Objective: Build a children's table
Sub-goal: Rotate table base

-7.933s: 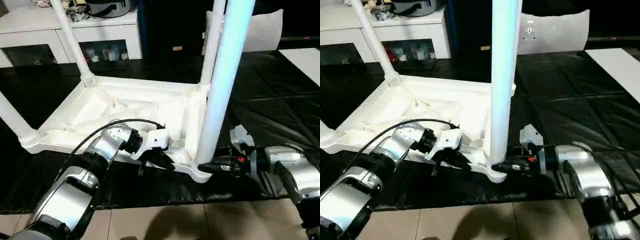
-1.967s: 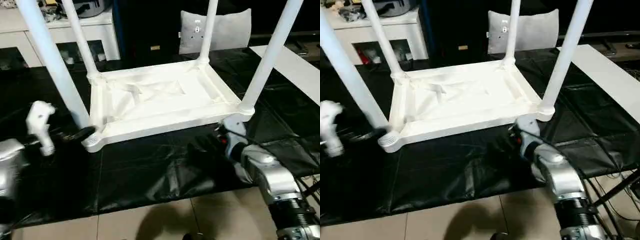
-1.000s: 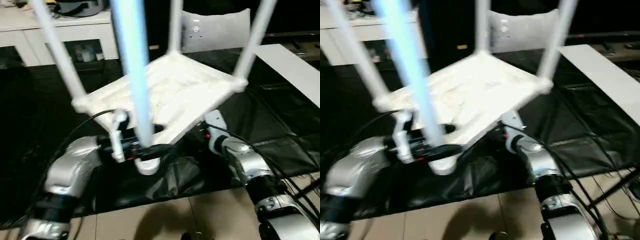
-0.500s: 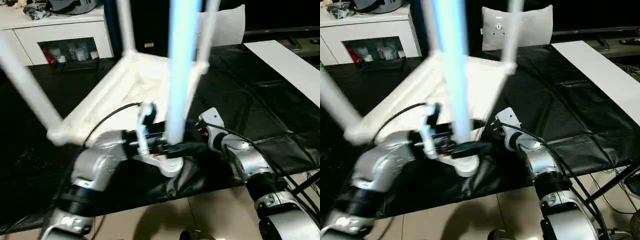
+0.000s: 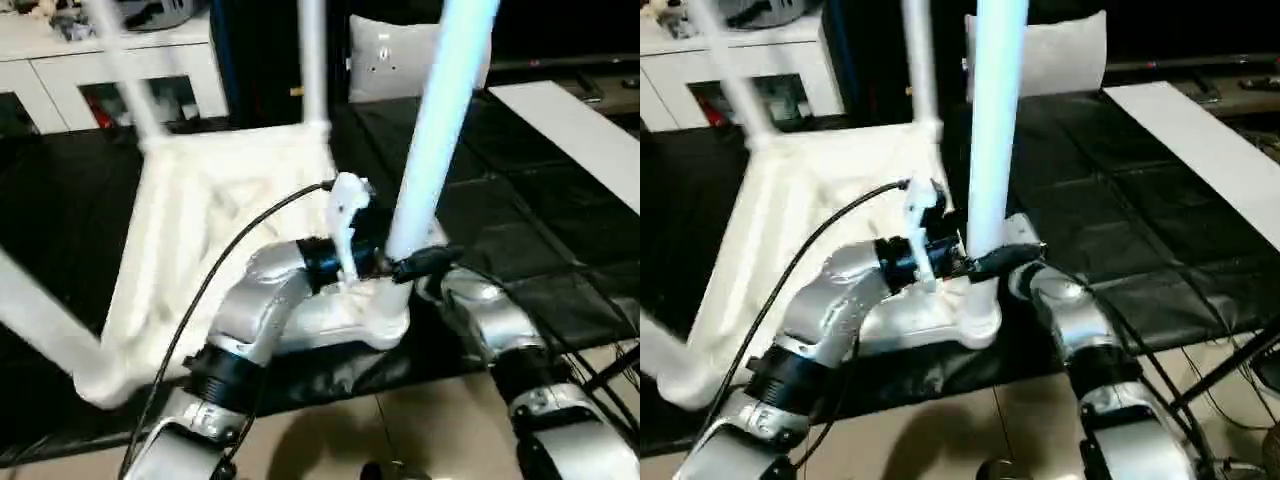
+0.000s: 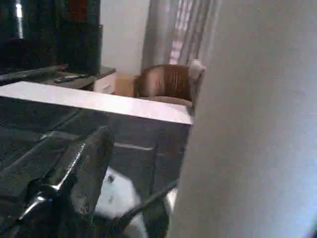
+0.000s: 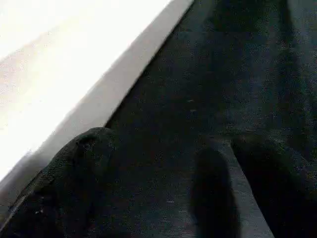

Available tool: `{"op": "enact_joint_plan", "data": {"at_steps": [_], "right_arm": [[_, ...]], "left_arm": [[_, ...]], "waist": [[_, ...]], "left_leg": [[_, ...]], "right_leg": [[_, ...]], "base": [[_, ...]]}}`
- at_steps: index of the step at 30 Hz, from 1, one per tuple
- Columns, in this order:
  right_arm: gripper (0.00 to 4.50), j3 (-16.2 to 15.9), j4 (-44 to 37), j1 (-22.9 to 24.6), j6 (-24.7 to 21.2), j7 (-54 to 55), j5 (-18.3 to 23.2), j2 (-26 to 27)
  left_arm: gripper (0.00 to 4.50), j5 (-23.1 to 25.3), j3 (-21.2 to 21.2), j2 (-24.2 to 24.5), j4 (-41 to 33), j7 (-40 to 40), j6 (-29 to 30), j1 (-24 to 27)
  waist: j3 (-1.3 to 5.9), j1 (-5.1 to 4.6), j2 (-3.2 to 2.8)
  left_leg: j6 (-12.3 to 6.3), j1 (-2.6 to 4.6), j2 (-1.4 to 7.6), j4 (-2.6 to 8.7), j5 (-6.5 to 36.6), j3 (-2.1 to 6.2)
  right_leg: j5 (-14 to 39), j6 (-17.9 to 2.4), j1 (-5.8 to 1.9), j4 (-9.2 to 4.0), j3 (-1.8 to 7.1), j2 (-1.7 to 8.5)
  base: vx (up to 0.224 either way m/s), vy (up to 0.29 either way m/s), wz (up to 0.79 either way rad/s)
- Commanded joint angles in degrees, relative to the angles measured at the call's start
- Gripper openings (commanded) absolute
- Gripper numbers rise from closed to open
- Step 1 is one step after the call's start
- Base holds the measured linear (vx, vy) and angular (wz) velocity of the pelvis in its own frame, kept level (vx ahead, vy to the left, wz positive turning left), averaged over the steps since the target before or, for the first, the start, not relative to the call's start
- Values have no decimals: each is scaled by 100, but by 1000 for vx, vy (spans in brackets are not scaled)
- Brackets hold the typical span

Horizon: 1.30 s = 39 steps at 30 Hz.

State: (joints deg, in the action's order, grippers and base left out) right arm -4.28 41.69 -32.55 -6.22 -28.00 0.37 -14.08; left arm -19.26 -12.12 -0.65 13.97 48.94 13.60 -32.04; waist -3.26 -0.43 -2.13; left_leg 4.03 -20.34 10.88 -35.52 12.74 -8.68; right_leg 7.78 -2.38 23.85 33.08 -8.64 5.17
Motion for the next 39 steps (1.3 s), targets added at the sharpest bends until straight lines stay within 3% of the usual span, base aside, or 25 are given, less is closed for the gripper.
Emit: {"op": "enact_joint_plan", "data": {"at_steps": [1,3,7,12,15,19,26,30,34,36,39], "right_arm": [[450,183,-239,168,38,30,70,-107],[450,379,-466,363,118,236,93,-264],[450,478,-1025,615,-351,24,252,-458],[450,591,-1925,1060,-461,-353,549,-608],[450,436,-2421,1356,-521,-1000,763,-823],[450,226,-2700,1547,-534,-1546,775,-1187],[450,317,-3348,1833,-838,-2221,1023,-1767],[450,324,-3776,2109,-970,-2601,1183,-2094],[450,338,-3962,2243,-1041,-2692,1295,-2175],[450,339,-4084,2316,-1122,-2755,1367,-2199],[450,289,-4192,2353,-1257,-2865,1524,-2198]], "left_arm": [[439,155,-39,123,-97,21,-19,73],[439,251,-179,356,-157,192,3,233],[439,296,-292,769,-306,503,88,476],[439,374,-291,1450,-294,1037,30,705],[439,759,-433,2016,91,1286,-102,635],[422,1138,-671,2406,357,1487,-399,570],[363,1168,-838,2431,266,1523,55,492],[318,1126,-901,2278,-119,1316,620,634],[318,1105,-908,2203,-315,1197,874,714],[318,1118,-904,2124,-341,1071,1005,728],[318,1277,-945,2111,-367,894,1149,705]], "waist": [[451,53,94],[451,106,80],[432,97,62],[413,68,39],[395,65,3],[392,67,-7],[397,127,30],[390,160,35],[371,108,71],[361,91,63],[362,50,45]], "left_leg": [[-701,-89,159,360,550,-8],[-689,-66,172,366,518,-8],[-641,-55,156,378,681,-16],[-552,-43,145,405,954,-1],[-530,-23,135,421,1120,16],[-469,-6,135,427,1223,30],[-508,-24,145,416,1083,25],[-544,-35,130,399,1044,14],[-504,-37,93,376,1182,13],[-505,-20,62,355,1279,10],[-482,-31,68,358,1393,39]], "right_leg": [[2152,-679,-454,-427,314,335],[2119,-635,-439,-428,325,338],[2253,-606,-433,-467,307,310],[2655,-386,-420,-514,288,315],[2824,-231,-405,-535,276,289],[2914,-224,-399,-569,264,305],[2844,-326,-420,-549,284,339],[3019,-219,-418,-590,256,329],[3356,-65,-400,-660,201,316],[3590,117,-375,-716,152,288],[3615,227,-388,-754,89,281]], "base": [[0,0,0],[0,0,0],[0,0,0],[0,0,0],[0,0,0],[0,0,0],[0,0,0],[0,0,0],[0,0,0],[0,0,0],[0,0,0]]}}
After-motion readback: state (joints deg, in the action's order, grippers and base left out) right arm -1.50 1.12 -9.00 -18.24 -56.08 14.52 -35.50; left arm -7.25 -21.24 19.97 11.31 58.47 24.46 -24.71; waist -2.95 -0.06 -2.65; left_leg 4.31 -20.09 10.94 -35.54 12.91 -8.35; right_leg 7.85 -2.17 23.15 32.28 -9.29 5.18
